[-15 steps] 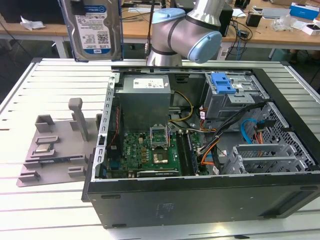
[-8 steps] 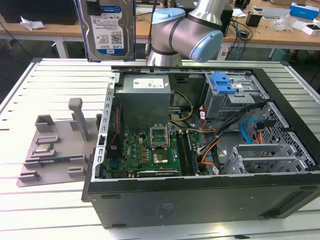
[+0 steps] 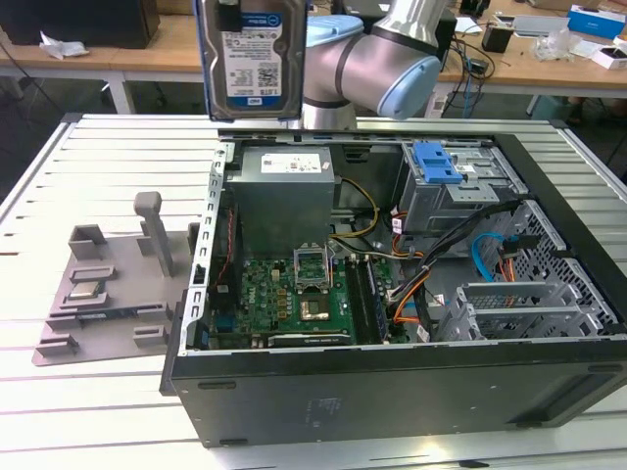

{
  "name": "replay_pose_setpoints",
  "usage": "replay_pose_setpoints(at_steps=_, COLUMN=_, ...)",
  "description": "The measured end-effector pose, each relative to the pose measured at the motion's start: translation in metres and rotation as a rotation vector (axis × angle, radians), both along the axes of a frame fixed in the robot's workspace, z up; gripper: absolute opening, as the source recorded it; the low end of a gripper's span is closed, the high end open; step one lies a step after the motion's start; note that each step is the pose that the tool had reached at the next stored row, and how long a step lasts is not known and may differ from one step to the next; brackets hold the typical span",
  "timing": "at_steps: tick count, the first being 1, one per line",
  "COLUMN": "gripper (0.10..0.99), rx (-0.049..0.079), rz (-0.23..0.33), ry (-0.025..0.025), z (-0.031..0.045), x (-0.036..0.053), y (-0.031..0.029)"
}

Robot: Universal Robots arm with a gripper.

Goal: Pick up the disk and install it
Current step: 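Pick up the disk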

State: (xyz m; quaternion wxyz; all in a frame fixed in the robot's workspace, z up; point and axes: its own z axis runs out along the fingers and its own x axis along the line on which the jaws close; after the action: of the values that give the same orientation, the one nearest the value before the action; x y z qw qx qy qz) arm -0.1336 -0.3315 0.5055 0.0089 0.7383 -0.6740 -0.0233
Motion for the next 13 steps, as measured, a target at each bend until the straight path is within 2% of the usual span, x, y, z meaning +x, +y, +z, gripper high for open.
replay_pose_setpoints(at_steps=4, gripper=0.369, rx=0.0, rz=0.0, ry=0.0012, z=0.0, x=0.0179, y=0.0)
replay_pose_setpoints(at_steps=6, gripper=0.369, rx=0.0, rz=0.0, ry=0.0019, z=0.0, x=0.0304, y=0.0)
replay_pose_setpoints(at_steps=9, gripper=0.369, rx=0.0, rz=0.0, ry=0.0026, z=0.0, x=0.0425, y=0.0)
replay_pose_setpoints(at_steps=13, gripper=0.369, rx=0.0, rz=0.0, ry=0.0053, z=-0.0001, x=0.073, y=0.0)
